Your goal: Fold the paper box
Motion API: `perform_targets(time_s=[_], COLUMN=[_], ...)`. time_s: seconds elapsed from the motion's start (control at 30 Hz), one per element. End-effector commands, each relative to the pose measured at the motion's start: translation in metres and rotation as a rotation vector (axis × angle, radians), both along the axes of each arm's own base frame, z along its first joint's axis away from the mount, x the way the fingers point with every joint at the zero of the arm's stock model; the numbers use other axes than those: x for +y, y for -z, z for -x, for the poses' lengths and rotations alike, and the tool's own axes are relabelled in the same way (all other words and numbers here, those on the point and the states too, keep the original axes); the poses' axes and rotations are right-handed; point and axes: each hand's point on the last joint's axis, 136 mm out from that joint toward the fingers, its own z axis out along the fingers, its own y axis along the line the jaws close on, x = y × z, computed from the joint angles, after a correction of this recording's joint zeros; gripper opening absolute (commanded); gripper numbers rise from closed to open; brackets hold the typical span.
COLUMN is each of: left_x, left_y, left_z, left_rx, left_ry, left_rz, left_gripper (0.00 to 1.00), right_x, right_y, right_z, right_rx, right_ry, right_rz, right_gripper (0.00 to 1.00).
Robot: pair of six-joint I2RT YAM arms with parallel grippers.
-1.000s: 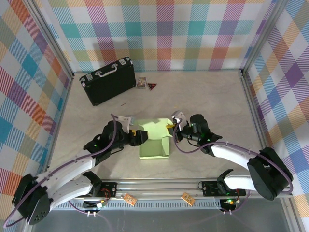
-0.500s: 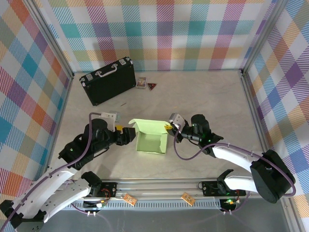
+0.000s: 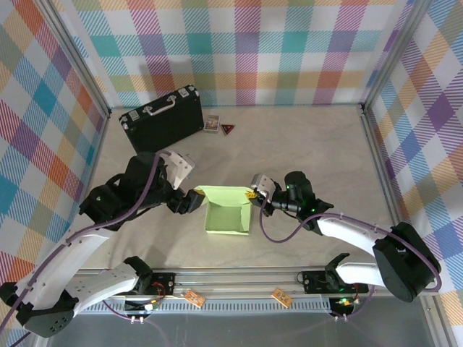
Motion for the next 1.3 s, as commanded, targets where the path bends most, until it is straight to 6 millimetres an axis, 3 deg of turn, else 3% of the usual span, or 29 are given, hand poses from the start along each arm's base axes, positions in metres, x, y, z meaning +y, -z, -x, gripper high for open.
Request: perform_targets(time_s=[0.0, 0.3, 0.43, 0.57, 0.7, 0.87, 0.93, 1.03, 1.1, 1.17, 1.27], left_x=[-0.021, -0.059, -0.064, -0.066, -0.066, -0.068, -0.068, -0.066, -0.065, -0.062, -0.057], left_y=[0.01, 0.05, 0.07, 0.086, 0.089, 0.088, 0.089, 0.091, 0.09, 0.087, 0.086], left_z=[0.01, -0.013, -0.029, -0.032, -0.033, -0.03, -0.028, -0.027, -0.031, -0.038, -0.04], left_rx=[-0.019, -0.005, 0.014, 0.045, 0.038, 0.024, 0.025, 0.017, 0.003, -0.01, -0.003], left_ry=[0.259, 0.475, 0.48, 0.489, 0.483, 0.481, 0.486, 0.477, 0.445, 0.395, 0.351], left_rz=[-0.112, -0.346, -0.415, -0.44, -0.438, -0.416, -0.418, -0.427, -0.431, -0.438, -0.448], left_gripper=[0.79, 0.78, 0.74, 0.66, 0.5, 0.14, 0.04, 0.0, 0.0, 0.0, 0.0], right_x=[0.008, 0.01, 0.01, 0.01, 0.009, 0.009, 0.009, 0.01, 0.009, 0.007, 0.001], right_y=[-0.01, -0.009, -0.006, -0.004, -0.004, -0.003, -0.005, -0.007, -0.008, -0.007, -0.008], right_z=[0.007, 0.014, 0.016, 0.018, 0.018, 0.018, 0.018, 0.018, 0.015, 0.009, 0.003], right_rx=[-0.027, -0.018, -0.014, -0.008, -0.003, 0.002, 0.0, 0.0, 0.003, 0.016, 0.039], right_ry=[-0.069, -0.112, -0.119, -0.125, -0.124, -0.12, -0.119, -0.118, -0.101, -0.055, 0.008], right_rz=[-0.018, -0.02, -0.016, -0.013, -0.014, -0.015, -0.021, -0.031, -0.033, -0.035, -0.036], right_gripper=[0.0, 0.0, 0.01, 0.01, 0.03, 0.05, 0.06, 0.08, 0.15, 0.36, 0.55])
